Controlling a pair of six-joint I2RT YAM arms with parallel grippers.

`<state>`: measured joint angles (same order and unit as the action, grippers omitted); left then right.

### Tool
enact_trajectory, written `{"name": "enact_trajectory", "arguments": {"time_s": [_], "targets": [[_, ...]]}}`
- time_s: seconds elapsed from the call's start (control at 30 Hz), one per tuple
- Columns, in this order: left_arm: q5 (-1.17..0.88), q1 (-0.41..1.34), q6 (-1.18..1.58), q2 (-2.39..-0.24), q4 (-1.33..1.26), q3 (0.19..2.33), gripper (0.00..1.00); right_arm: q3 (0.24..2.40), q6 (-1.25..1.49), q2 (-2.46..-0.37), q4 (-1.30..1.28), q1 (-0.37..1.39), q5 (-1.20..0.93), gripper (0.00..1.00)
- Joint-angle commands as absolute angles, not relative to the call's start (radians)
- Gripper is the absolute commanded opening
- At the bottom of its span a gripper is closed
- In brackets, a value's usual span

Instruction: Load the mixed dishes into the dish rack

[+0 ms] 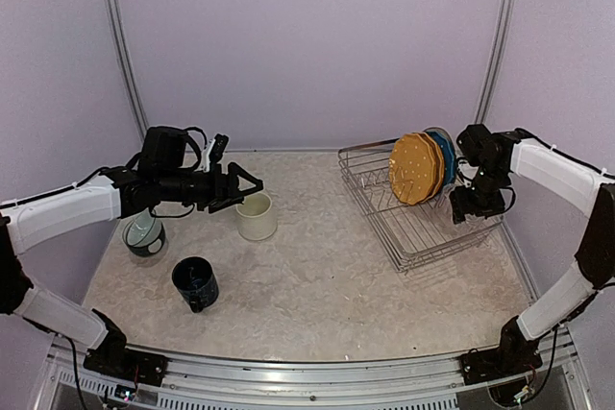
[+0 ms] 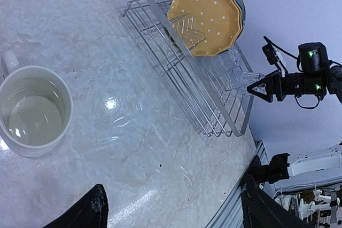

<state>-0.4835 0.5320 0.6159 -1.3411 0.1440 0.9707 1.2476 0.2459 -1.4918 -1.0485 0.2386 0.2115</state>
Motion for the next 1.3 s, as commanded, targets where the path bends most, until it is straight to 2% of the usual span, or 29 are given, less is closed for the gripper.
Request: {"name": "enact_trajectory", "arguments": {"time_s": [0.0,0.2,0.33,0.6,0.77,1.03,1.27], "targets": [[-0.470,0.539,0.595,-1.353,0.148,0.959,0.82,1.238,0.208,-1.543,-1.034,0.202,0.201,0.20],[-0.460,0.538,0.593,-1.351,0.155,0.958,0.82,1.232,0.170,-1.614,-1.004,0.162,0.180,0.29],[-0.446,0.537,0.589,-1.349,0.168,0.958,0.82,1.236,0.154,-1.642,-0.994,0.140,0.193,0.41],[-0.344,0.531,0.550,-1.337,0.271,0.985,0.83,1.243,0.130,-1.681,-0.978,0.124,0.218,0.78],[-0.253,0.507,0.521,-1.323,0.385,1.012,0.85,1.249,0.136,-1.664,-0.985,0.124,0.247,0.96],[-0.120,0.411,0.540,-1.281,0.528,1.012,0.88,1.262,0.143,-1.588,-0.964,0.126,0.271,1.00],[0.112,0.322,0.579,-1.273,0.716,1.046,0.91,1.296,0.118,-1.467,-0.903,0.140,0.203,1.00]]}}
